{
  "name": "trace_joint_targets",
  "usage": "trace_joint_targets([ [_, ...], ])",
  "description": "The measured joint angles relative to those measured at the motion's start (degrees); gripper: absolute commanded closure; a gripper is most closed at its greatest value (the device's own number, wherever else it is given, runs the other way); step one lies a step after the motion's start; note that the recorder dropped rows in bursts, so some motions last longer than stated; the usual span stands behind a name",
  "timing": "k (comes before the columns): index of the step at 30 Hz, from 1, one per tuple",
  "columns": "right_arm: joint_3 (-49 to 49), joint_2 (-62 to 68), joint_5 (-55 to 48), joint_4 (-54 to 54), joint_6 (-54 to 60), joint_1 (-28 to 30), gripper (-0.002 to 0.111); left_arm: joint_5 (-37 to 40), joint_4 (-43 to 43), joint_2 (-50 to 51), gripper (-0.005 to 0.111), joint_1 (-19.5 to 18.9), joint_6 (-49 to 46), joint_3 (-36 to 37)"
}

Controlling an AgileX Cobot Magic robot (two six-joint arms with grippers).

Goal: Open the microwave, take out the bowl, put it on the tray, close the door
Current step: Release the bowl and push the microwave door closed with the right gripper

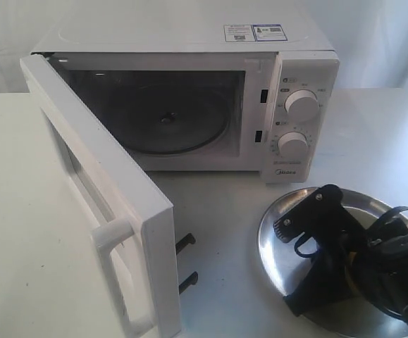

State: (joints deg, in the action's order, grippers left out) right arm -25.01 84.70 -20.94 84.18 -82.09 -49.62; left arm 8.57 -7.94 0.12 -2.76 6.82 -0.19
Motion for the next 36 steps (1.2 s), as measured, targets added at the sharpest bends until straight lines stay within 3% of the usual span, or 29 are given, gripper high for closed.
trace_joint_targets([
  [3,-0.23,0.0,0.0,0.51,-0.58,0.0,0.059,0.0,0.0,0.0,0.107,0.0,0.0,0.0],
  [4,-0.23,0.0,-0.13,0.65,-0.98,0.0,0.058,0.0,0.0,0.0,0.107,0.0,0.0,0.0],
  [7,-0.58,-0.29,-1.92,2.79,-5.48,0.0,0.067,0.0,0.0,0.0,0.107,0.0,0.0,0.0],
  [12,-0.81,-6.91,-2.98,12.74,-21.37,-1.51,0.109,0.0,0.0,0.0,0.107,0.0,0.0,0.0],
  [22,-5.9,-28.65,1.85,15.19,-21.73,-13.58,0.108,0.0,0.0,0.0,0.107,0.0,0.0,0.0],
  [25,-8.88,-33.65,8.89,15.1,-19.19,-15.63,0.108,0.0,0.0,0.0,0.107,0.0,0.0,0.0],
  [29,-13.38,-35.43,23.67,14.97,-15.87,-17.47,0.108,0.0,0.0,0.0,0.107,0.0,0.0,0.0],
  [36,-18.94,-27.53,32.81,14.05,-12.77,-18.42,0.108,0.0,0.0,0.0,0.107,0.0,0.0,0.0],
])
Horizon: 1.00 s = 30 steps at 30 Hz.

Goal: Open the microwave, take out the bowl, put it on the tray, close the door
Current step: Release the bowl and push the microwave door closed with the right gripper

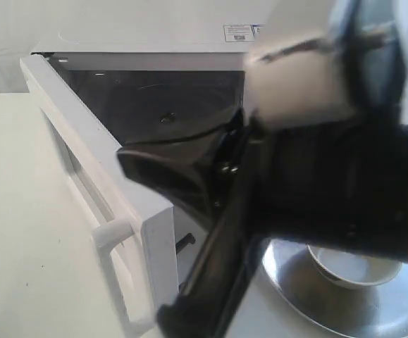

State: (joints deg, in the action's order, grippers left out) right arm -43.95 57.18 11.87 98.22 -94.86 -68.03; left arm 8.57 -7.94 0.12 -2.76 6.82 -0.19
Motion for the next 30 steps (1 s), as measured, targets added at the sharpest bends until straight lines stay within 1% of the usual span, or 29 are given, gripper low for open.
trace_joint_targets([
  [3,-1.86,5.53,5.57,-1.94,2.53,-0.57,0.108,0.0,0.0,0.0,0.107,0.0,0.0,0.0],
  [6,-3.26,10.52,8.25,-3.31,4.22,-1.6,0.108,0.0,0.0,0.0,0.107,0.0,0.0,0.0],
  [10,-4.12,15.01,8.57,-3.56,4.56,-2.2,0.108,0.0,0.0,0.0,0.107,0.0,0.0,0.0],
  [13,-4.21,17.0,5.98,-3.56,4.56,-2.14,0.108,0.0,0.0,0.0,0.107,0.0,0.0,0.0],
  [18,-4.21,18.18,-2.0,-3.46,3.73,-2.24,0.108,0.0,0.0,0.0,0.107,0.0,0.0,0.0],
  [21,-4.07,18.32,-9.14,-3.46,3.49,-2.24,0.108,0.0,0.0,0.0,0.107,0.0,0.0,0.0],
  [28,-1.75,18.32,-33.27,-3.46,3.61,-2.24,0.108,0.0,0.0,0.0,0.107,0.0,0.0,0.0],
  [30,-1.25,18.32,-38.34,-3.46,4.41,-1.97,0.108,0.0,0.0,0.0,0.107,0.0,0.0,0.0],
])
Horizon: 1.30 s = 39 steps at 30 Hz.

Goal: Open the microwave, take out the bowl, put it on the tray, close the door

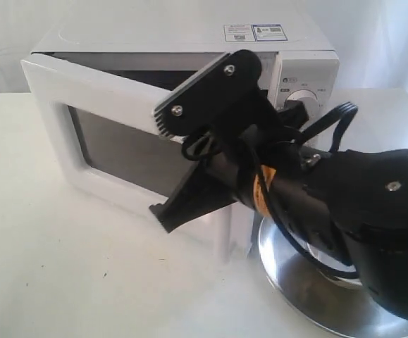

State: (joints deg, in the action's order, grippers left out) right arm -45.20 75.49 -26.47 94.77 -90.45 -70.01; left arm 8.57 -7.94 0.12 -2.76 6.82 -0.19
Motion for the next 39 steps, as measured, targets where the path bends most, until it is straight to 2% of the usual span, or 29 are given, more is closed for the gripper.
trace_joint_targets([
  [4,0.24,3.03,-2.5,0.95,1.24,4.15,0.108,0.0,0.0,0.0,0.107,0.0,0.0,0.0],
  [8,-2.02,12.69,-3.55,4.14,1.49,9.61,0.108,0.0,0.0,0.0,0.107,0.0,0.0,0.0],
  [14,-17.28,25.12,-7.83,4.5,8.56,14.05,0.108,0.0,0.0,0.0,0.107,0.0,0.0,0.0],
  [18,-21.77,28.51,-8.4,3.1,10.32,15.56,0.108,0.0,0.0,0.0,0.107,0.0,0.0,0.0],
  [26,-21.84,28.51,-7.45,2.37,10.71,15.83,0.108,0.0,0.0,0.0,0.107,0.0,0.0,0.0],
  [30,-17.94,23.47,-8.19,3.06,10.71,12.96,0.108,0.0,0.0,0.0,0.107,0.0,0.0,0.0],
  [39,1.46,-5.38,-9.06,-1.63,0.71,-6.18,0.108,0.0,0.0,0.0,0.107,0.0,0.0,0.0],
])
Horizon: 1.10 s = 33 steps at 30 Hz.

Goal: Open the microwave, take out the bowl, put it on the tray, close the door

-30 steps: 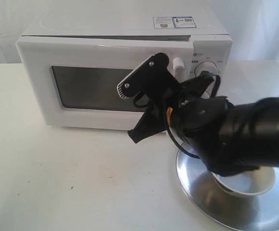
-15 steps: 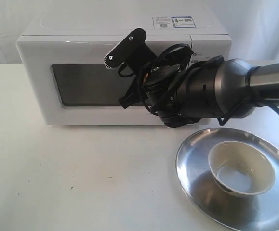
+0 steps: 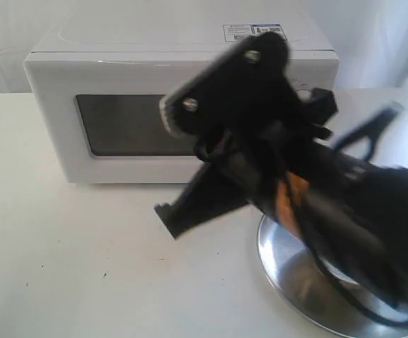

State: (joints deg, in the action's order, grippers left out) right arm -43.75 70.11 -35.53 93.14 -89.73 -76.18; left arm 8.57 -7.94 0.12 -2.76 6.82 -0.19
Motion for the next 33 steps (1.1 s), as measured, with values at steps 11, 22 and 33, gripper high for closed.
trace_joint_targets([
  [11,22.07,-30.09,14.12,-3.36,-7.15,-9.08,0.108,0.0,0.0,0.0,0.107,0.0,0.0,0.0],
  [22,31.48,-35.11,25.94,-3.96,-22.22,-9.18,0.108,0.0,0.0,0.0,0.107,0.0,0.0,0.0],
  [33,31.69,-42.09,2.29,5.16,-26.56,-1.33,0.108,0.0,0.0,0.0,0.107,0.0,0.0,0.0],
])
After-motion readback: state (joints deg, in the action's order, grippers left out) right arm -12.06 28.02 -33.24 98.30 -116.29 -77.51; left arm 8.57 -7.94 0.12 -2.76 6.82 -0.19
